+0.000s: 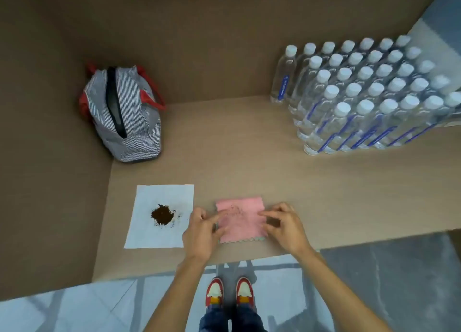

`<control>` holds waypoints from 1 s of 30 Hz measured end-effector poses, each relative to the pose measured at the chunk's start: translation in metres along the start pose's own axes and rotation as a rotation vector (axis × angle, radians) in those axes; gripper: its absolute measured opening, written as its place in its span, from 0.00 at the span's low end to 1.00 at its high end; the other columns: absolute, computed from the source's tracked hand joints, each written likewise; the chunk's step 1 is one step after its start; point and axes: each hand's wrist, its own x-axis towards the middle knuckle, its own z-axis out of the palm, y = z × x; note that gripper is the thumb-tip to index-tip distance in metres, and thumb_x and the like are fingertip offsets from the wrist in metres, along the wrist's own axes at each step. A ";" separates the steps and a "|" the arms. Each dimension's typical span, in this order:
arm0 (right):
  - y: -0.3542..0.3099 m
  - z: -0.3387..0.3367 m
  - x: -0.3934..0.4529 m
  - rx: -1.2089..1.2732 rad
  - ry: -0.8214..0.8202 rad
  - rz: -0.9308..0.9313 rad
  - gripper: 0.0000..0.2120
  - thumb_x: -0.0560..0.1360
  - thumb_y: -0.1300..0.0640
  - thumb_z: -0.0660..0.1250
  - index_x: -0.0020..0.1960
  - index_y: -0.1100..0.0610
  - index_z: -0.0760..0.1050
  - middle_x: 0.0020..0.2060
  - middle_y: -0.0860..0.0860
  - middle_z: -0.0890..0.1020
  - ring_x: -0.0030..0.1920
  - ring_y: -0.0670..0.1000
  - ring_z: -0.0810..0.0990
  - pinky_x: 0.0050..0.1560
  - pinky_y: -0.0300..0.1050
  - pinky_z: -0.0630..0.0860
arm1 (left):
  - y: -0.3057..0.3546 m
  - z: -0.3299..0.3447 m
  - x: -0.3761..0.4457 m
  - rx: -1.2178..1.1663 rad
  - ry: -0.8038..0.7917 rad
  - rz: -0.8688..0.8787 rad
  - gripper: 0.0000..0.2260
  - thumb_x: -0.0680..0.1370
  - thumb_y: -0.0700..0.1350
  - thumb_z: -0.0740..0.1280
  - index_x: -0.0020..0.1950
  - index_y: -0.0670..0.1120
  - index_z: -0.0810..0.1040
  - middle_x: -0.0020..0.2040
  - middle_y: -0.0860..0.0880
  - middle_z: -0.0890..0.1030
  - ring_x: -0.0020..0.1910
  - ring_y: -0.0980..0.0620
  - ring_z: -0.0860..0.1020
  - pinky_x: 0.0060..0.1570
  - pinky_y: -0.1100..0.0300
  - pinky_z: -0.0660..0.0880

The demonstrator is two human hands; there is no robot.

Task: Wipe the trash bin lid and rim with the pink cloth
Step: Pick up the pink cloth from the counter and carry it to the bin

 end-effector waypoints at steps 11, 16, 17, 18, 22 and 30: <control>0.008 0.005 0.013 -0.009 -0.003 0.040 0.21 0.67 0.56 0.82 0.59 0.52 0.86 0.49 0.50 0.74 0.54 0.55 0.73 0.62 0.51 0.75 | -0.013 0.012 0.013 0.086 0.110 0.012 0.19 0.70 0.58 0.75 0.60 0.66 0.81 0.46 0.54 0.66 0.49 0.55 0.67 0.38 0.62 0.68; 0.008 0.006 0.014 -0.021 -0.006 0.071 0.19 0.66 0.55 0.82 0.57 0.53 0.87 0.46 0.48 0.74 0.51 0.55 0.75 0.56 0.54 0.77 | -0.011 0.009 0.015 0.069 0.093 -0.055 0.18 0.69 0.60 0.75 0.59 0.65 0.82 0.43 0.56 0.69 0.50 0.56 0.67 0.39 0.60 0.66; 0.008 0.007 0.016 -0.030 -0.003 0.078 0.19 0.66 0.55 0.83 0.56 0.53 0.87 0.45 0.47 0.75 0.51 0.54 0.76 0.54 0.53 0.77 | -0.011 0.010 0.016 0.068 0.104 -0.061 0.18 0.69 0.59 0.76 0.59 0.64 0.83 0.42 0.57 0.69 0.50 0.56 0.67 0.39 0.60 0.66; 0.007 0.008 0.017 -0.034 -0.006 0.099 0.18 0.66 0.54 0.83 0.55 0.52 0.88 0.45 0.46 0.75 0.51 0.54 0.75 0.53 0.52 0.77 | -0.010 0.011 0.018 0.065 0.113 -0.067 0.17 0.69 0.58 0.76 0.58 0.64 0.83 0.41 0.57 0.69 0.49 0.55 0.67 0.39 0.60 0.66; 0.006 0.008 0.021 -0.039 -0.012 0.141 0.13 0.68 0.51 0.82 0.52 0.48 0.89 0.45 0.44 0.83 0.52 0.51 0.76 0.51 0.50 0.77 | -0.008 0.014 0.022 0.003 0.123 -0.127 0.12 0.71 0.54 0.76 0.54 0.61 0.86 0.37 0.59 0.69 0.49 0.54 0.69 0.40 0.59 0.70; 0.004 0.015 0.018 -0.014 0.075 0.137 0.07 0.73 0.56 0.78 0.51 0.52 0.89 0.47 0.52 0.86 0.52 0.57 0.78 0.56 0.55 0.76 | -0.001 0.015 0.021 -0.120 0.115 -0.167 0.07 0.75 0.50 0.75 0.51 0.57 0.87 0.46 0.56 0.85 0.48 0.52 0.81 0.42 0.58 0.72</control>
